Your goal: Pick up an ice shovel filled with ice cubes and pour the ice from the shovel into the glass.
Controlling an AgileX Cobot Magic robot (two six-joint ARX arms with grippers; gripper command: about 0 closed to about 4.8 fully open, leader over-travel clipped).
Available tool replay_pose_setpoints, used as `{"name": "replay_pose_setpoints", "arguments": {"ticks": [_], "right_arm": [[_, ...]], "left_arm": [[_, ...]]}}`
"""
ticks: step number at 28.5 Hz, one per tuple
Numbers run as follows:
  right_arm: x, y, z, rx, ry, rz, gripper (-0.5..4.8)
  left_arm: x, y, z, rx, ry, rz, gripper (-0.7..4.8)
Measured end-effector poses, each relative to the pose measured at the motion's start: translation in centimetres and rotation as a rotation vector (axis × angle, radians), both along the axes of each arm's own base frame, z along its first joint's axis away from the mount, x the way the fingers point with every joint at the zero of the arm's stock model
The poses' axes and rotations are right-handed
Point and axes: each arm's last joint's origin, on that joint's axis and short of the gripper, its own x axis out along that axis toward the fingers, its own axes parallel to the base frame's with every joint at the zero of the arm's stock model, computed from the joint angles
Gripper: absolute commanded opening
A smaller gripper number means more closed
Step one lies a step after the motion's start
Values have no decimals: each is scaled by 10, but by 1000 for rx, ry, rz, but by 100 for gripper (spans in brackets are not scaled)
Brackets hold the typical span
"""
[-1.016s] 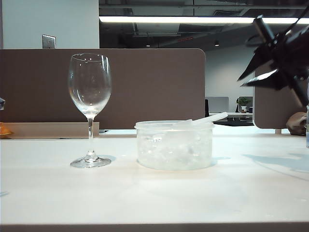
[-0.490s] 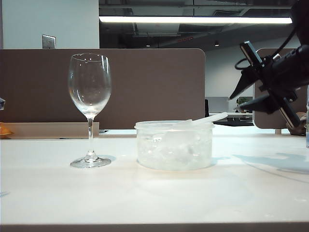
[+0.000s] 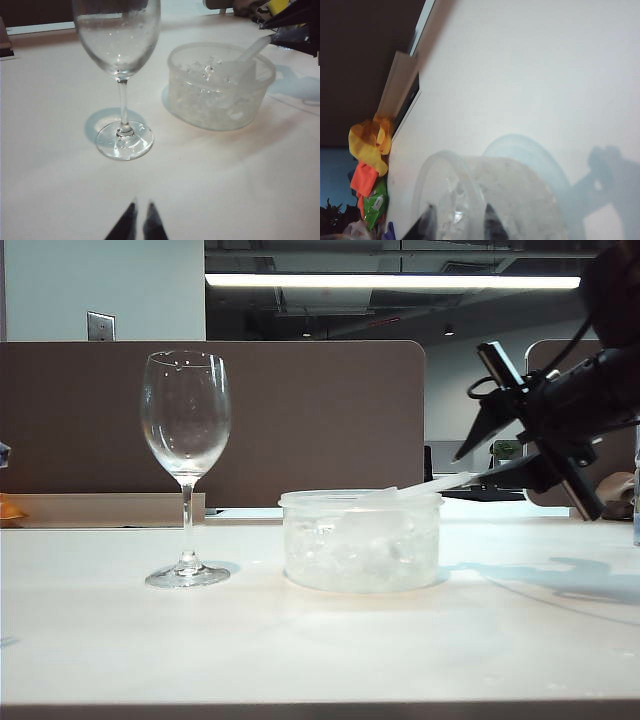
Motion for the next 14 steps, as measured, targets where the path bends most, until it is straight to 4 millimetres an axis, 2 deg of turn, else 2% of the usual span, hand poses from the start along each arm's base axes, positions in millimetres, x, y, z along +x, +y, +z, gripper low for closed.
{"name": "replay_pose_setpoints", "arguments": {"ticks": [8,14], "right_arm": [[-5,17,0,3,10,10,122],[-5,19,0,-12,6,-26,122]], "left_arm": [[0,0,0,0,0,0,29],[0,0,0,0,0,0,29]]}}
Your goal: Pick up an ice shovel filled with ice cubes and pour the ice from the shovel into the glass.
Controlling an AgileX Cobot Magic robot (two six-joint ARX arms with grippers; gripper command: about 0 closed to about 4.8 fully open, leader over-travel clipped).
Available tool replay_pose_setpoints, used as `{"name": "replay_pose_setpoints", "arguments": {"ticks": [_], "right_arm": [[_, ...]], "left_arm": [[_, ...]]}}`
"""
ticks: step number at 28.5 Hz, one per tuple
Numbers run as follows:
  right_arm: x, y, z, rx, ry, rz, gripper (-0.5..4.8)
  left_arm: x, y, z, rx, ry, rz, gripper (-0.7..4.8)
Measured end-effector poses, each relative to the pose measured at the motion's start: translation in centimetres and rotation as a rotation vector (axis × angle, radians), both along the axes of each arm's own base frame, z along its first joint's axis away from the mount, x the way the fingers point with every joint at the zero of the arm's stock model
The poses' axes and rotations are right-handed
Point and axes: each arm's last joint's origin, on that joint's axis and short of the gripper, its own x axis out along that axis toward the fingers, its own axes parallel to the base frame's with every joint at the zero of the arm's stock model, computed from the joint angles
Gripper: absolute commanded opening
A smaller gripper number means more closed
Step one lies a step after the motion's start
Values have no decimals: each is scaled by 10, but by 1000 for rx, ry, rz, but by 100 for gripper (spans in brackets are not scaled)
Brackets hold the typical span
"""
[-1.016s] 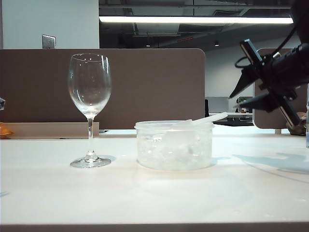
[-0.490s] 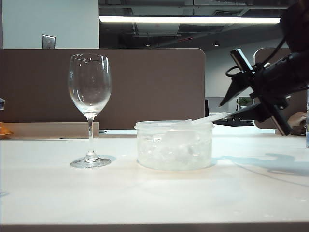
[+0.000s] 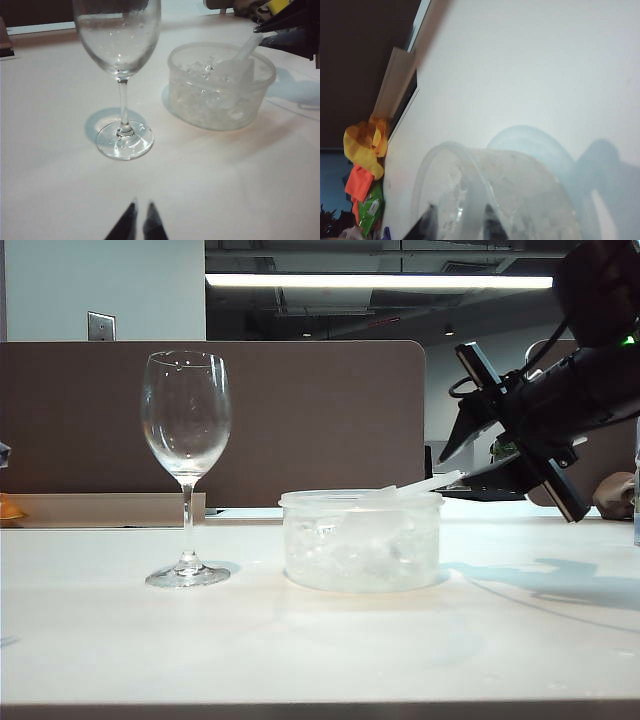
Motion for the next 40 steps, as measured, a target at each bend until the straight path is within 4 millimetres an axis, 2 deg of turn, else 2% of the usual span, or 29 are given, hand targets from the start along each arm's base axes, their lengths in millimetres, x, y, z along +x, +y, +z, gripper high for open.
{"name": "replay_pose_setpoints", "arguments": {"ticks": [5,13,20,26,28,32,33,34,40], "right_arm": [[1,-1,0,-14,-4,-35,121],[11,3,-20,53,26,-42,121],[12,4,-21,77,24,-44,113],[13,4,-18,87,-2,-43,77],[13,4,-18,88,-1,-44,41],[13,5,-16,102,-12,-45,39],[14,5,-16,102,-13,-44,28],[14,5,-16,102,-12,-45,-6],[14,5,-15,109,-18,-43,-6]], "left_arm": [[0,0,0,0,0,0,29],[0,0,0,0,0,0,29],[0,0,0,0,0,0,29],[0,0,0,0,0,0,29],[0,0,0,0,0,0,29],[0,0,0,0,0,0,29],[0,0,0,0,0,0,29],[0,0,0,0,0,0,29],[0,0,0,0,0,0,29]]}}
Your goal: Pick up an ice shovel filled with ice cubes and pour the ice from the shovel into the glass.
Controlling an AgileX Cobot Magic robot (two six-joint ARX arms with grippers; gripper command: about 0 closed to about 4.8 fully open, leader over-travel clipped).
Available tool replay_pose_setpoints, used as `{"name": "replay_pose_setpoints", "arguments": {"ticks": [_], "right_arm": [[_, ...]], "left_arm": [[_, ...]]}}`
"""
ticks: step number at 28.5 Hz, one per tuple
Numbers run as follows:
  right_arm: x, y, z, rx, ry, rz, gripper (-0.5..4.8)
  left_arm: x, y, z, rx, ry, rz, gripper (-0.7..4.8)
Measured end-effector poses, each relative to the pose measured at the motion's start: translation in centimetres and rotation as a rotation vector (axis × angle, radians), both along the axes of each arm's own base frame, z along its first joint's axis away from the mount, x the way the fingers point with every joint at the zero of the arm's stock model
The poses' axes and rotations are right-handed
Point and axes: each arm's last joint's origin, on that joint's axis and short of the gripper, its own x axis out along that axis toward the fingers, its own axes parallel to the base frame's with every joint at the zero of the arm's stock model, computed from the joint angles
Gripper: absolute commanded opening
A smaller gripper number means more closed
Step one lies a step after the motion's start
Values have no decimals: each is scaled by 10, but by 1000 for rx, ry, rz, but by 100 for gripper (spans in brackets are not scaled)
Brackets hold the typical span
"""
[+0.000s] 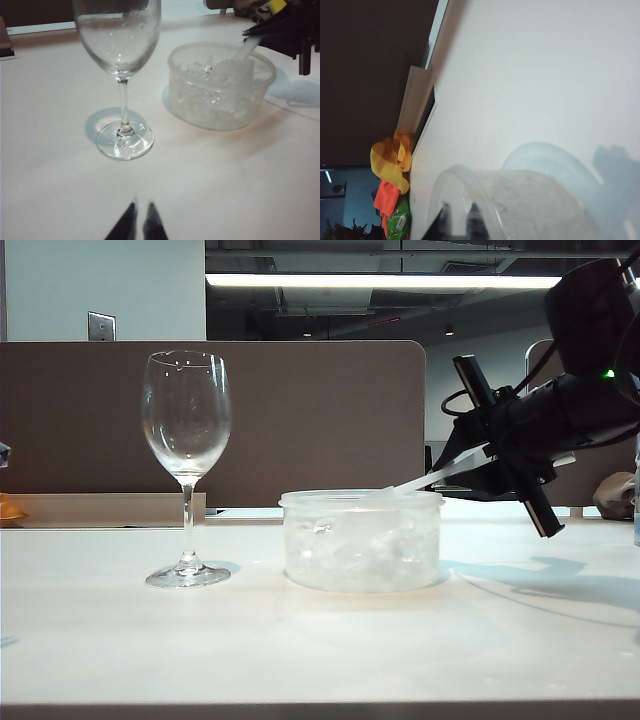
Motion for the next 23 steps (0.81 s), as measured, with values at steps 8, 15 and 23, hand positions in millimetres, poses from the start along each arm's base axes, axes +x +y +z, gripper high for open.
{"name": "replay_pose_setpoints", "arguments": {"ticks": [8,15,23], "right_arm": [[0,0,1,47,11,-8,-6],[1,1,5,116,3,-26,-6],[3,1,11,198,-23,-42,-6]], "left_arm": [[0,0,0,0,0,0,29],[0,0,0,0,0,0,29],[0,0,0,0,0,0,29]]}}
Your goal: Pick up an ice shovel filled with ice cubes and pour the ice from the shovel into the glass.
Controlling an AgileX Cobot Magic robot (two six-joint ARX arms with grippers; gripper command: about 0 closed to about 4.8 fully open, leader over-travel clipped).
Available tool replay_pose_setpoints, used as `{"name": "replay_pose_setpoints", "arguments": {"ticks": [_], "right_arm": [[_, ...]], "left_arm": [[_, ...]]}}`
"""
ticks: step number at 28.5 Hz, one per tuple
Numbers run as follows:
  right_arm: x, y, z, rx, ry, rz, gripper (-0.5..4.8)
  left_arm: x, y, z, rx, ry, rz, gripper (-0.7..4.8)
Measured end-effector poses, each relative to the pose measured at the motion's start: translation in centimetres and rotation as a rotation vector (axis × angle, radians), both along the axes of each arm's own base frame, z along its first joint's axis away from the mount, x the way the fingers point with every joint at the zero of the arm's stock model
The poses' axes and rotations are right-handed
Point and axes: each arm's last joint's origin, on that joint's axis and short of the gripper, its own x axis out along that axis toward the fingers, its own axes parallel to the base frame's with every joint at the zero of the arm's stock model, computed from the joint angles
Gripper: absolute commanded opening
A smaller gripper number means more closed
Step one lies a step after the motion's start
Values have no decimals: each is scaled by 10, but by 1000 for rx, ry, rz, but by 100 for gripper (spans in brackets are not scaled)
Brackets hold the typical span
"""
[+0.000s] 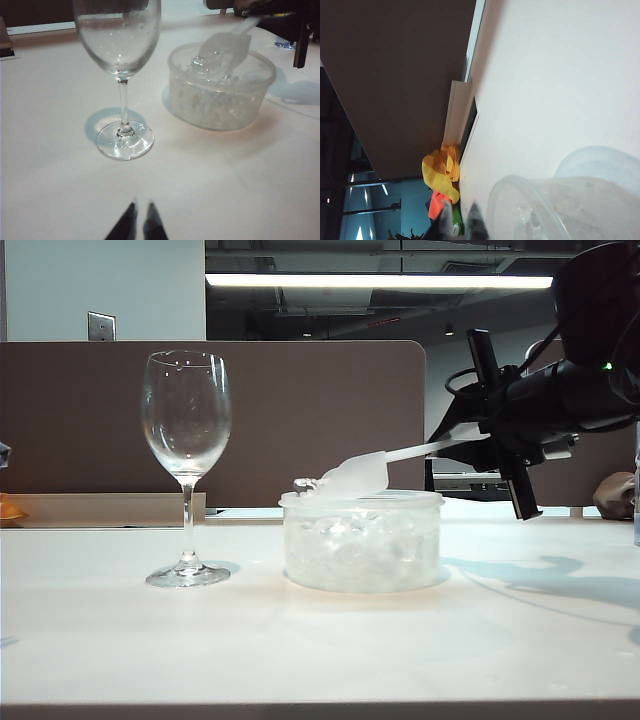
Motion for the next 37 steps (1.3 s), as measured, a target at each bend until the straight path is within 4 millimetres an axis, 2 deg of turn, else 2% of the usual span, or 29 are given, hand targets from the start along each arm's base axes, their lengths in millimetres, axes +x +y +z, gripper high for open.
{"name": "replay_pose_setpoints", "arguments": {"ticks": [16,37], "right_arm": [[0,-1,1,32,-1,-27,-6],[3,-2,18,223,-82,-102,-6]], "left_arm": [[0,0,0,0,0,0,29],[0,0,0,0,0,0,29]]}}
